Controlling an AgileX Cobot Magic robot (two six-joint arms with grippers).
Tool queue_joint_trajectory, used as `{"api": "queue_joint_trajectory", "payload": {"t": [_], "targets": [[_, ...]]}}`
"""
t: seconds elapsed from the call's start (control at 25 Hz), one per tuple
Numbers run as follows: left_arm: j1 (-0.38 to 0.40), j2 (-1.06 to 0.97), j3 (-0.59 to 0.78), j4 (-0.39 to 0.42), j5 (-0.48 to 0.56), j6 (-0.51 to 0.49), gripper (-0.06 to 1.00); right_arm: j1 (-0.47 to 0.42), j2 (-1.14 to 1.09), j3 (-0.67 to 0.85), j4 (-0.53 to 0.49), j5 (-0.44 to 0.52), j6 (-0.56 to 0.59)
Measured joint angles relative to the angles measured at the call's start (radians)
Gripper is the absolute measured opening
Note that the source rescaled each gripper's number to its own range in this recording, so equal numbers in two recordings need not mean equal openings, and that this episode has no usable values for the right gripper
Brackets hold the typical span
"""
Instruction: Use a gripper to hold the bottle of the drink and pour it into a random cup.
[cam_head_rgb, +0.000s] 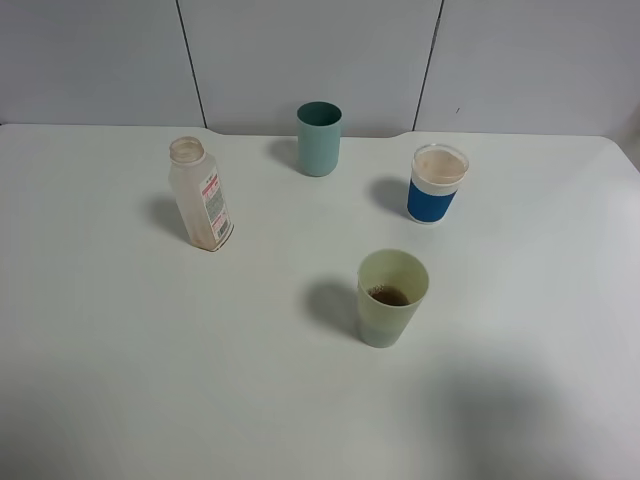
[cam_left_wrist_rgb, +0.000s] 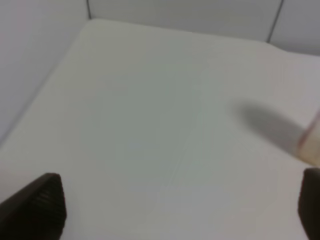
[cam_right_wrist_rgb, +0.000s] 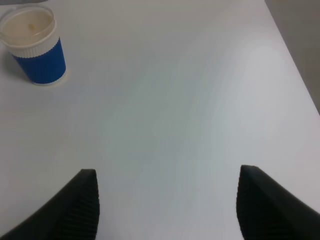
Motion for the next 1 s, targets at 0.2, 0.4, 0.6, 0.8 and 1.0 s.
{"api": "queue_joint_trajectory", "payload": {"t": [0.2, 0.4, 0.6, 0.8, 1.0], "targets": [[-0.041, -0.002, 0.008, -0.017, 0.046, 0.002, 0.94, 0.0, 0.0, 0.0, 0.0, 0.0, 0.0], [-0.043, -0.023, 0.036, -0.02, 0.096, 0.016, 0.94, 0.0, 0.0, 0.0, 0.0, 0.0, 0.0], [-0.043, -0.059, 0.036, -0.041, 0.102, 0.041, 0.94, 0.0, 0.0, 0.0, 0.0, 0.0, 0.0], [-0.043, -0.06, 0.036, -0.041, 0.102, 0.043, 0.94, 0.0, 0.0, 0.0, 0.0, 0.0, 0.0], [-0.043, -0.06, 0.036, -0.041, 0.102, 0.043, 0.94, 0.0, 0.0, 0.0, 0.0, 0.0, 0.0]]}}
